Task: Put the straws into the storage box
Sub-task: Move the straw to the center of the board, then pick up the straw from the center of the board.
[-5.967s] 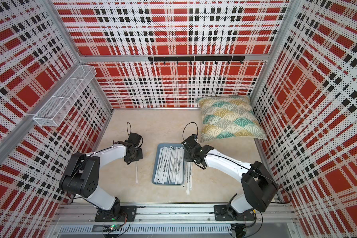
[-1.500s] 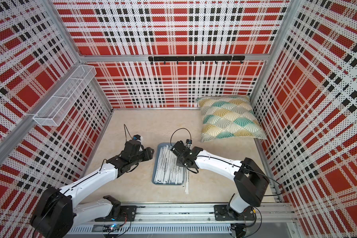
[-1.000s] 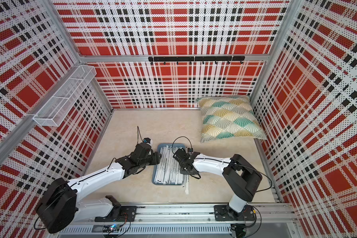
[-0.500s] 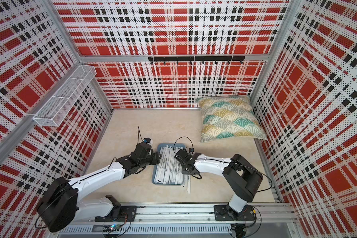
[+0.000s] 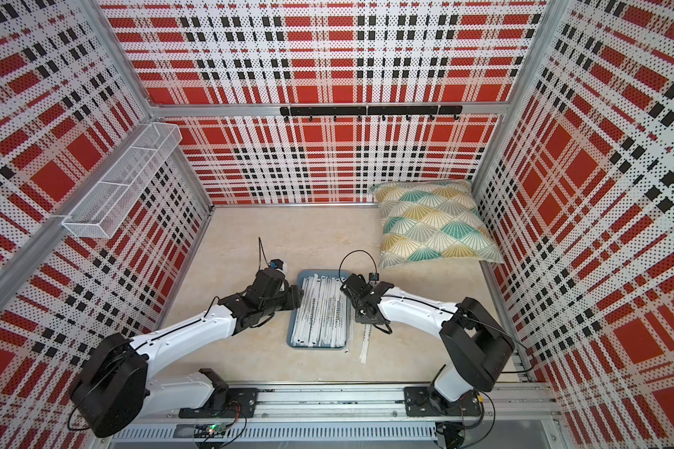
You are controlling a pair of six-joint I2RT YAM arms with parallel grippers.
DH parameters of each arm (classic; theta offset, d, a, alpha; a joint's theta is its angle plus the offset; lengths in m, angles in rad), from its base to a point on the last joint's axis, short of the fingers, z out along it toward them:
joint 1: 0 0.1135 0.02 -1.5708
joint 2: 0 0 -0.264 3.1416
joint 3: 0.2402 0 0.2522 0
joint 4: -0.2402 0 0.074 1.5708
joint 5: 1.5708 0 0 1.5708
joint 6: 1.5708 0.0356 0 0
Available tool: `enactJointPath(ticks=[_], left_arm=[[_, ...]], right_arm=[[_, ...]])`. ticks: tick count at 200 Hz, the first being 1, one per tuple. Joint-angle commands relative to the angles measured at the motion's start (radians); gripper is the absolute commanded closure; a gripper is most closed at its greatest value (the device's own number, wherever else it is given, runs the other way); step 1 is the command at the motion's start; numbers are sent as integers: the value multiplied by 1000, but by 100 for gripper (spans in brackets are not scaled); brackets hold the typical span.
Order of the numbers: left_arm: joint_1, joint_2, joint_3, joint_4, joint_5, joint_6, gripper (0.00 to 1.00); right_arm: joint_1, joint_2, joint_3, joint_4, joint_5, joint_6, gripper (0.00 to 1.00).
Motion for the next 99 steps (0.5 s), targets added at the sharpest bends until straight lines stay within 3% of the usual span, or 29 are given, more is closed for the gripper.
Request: enactJointPath(ticks=[1,71,99], left_arm=[[6,4,10,21,-3,7,39],[4,4,2,27,-8,8,40],[4,-2,1,25,-7,6,40]], right_arm=[[-2,-5,-42,33,-40,27,72],[-14,34,-107,119,-51,53,72],[-16,12,-64,85,-27,37,72]])
